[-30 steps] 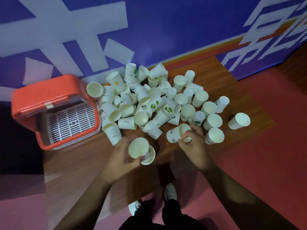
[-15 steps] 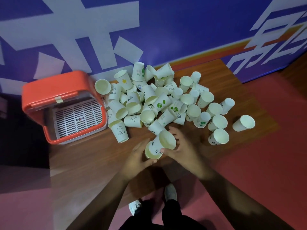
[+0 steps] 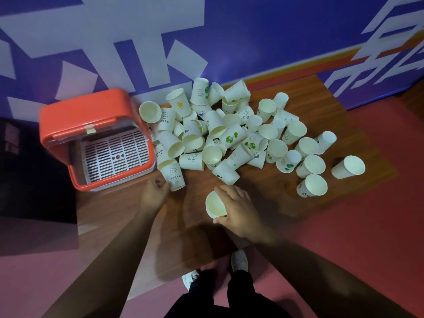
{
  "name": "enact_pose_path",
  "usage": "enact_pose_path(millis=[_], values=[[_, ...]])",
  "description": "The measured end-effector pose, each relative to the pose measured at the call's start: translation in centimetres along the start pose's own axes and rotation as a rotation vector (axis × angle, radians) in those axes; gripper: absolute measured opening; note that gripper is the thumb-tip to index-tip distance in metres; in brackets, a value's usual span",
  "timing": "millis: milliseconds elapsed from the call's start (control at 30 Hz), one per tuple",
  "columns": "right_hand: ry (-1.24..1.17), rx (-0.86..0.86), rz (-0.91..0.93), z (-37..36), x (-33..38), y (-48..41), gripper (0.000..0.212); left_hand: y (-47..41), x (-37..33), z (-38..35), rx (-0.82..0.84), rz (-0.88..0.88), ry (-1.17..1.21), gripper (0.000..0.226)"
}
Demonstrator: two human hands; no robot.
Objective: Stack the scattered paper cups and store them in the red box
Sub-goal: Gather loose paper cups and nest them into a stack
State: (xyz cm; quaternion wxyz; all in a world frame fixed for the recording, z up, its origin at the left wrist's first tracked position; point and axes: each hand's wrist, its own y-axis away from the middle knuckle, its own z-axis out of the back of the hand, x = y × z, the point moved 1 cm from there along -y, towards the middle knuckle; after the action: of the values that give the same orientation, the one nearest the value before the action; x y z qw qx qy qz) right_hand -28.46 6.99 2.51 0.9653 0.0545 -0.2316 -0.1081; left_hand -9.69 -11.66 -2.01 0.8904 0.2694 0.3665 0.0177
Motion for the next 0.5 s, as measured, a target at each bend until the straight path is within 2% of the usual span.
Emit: enact_pose_path(millis=[67, 133, 267, 400, 500], values=[[-0.065, 0.002, -0.034, 0.2, -0.3, -0.4, 0.091, -1.1, -0.9, -0.5, 0.009, 0.048, 0.034, 0.048], [-0.173, -0.069, -0.123, 0.6, -1.1, -0.9, 0.080, -2.3, -1.3, -1.2, 0.025, 0.057, 0.058, 0.035], [-0.273, -0.172, -0.355, 1.4, -3.9, -2.6, 0.061, -5.1, -1.1, -2.2, 0.017, 0.080, 0.097, 0.055], [-0.267, -0.106, -0.430, 1.2, -5.9, -5.0, 0.056, -7.4, -0.2, -3.3, 0.014, 0.133, 0.031, 0.069], [-0.257, -0.047, -0.451, 0.2, -6.9, -6.7, 0.055, -7.7, 0.0, -3.7, -0.020, 0.135, 0.006, 0.064]])
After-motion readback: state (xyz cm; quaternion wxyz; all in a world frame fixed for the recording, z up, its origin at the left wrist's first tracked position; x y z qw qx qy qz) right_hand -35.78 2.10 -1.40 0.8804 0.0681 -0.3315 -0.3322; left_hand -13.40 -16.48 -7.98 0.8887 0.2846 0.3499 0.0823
